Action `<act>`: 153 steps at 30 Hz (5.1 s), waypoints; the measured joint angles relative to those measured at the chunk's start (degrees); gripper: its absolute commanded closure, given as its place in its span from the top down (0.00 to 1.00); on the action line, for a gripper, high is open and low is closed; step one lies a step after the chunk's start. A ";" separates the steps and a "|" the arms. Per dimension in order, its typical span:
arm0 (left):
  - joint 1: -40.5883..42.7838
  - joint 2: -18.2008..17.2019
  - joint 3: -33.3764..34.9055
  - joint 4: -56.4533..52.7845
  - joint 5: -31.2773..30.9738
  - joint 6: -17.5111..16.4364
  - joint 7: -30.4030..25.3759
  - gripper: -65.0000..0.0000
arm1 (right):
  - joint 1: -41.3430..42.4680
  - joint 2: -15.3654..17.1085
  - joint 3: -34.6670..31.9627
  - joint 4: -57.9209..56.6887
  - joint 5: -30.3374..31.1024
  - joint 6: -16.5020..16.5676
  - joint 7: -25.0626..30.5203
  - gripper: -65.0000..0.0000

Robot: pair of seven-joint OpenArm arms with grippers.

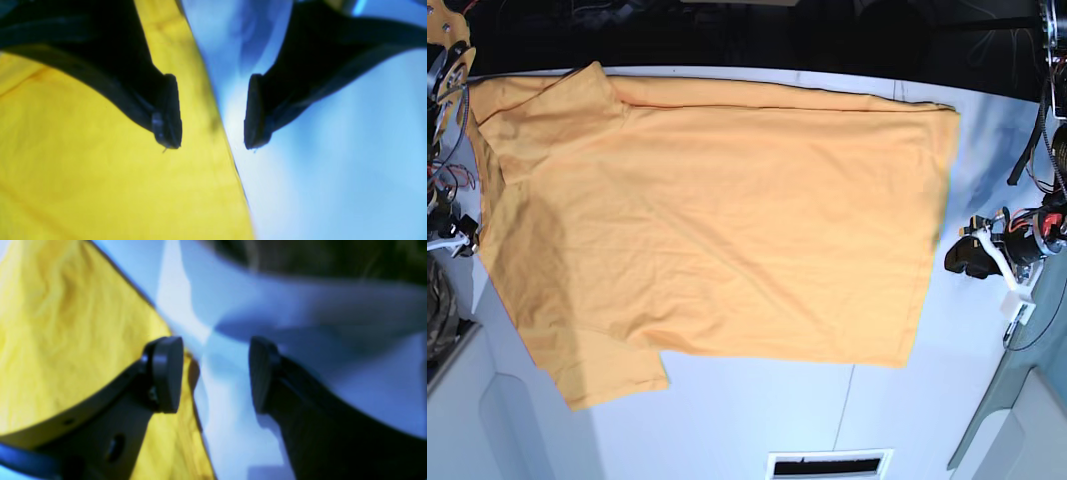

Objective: Layout the t-shirt on the table in an organized manner, then fold the t-shirt properly
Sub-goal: 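Release the shoulders and move both grippers to the shirt's side edge, then grasp the shirt side edge with both grippers, then lift the side edge with both grippers and fold it over onto the shoulders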

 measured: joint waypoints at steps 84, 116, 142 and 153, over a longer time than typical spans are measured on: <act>1.99 -1.68 1.66 0.57 -4.74 -3.52 3.19 0.48 | -1.33 -1.31 -6.05 0.52 2.51 3.91 3.80 0.53; -15.08 9.25 1.25 -31.10 2.40 -3.50 -1.70 0.00 | -1.40 -8.57 -18.25 10.27 3.13 7.91 -5.68 0.00; 9.75 -12.11 1.68 8.92 -30.93 -3.54 23.34 0.00 | -29.99 -5.73 0.22 56.43 30.47 8.28 -34.56 0.00; 17.31 -12.26 1.73 11.30 -30.67 -3.54 24.09 0.00 | -46.36 -6.01 3.67 71.56 31.43 8.76 -33.48 0.00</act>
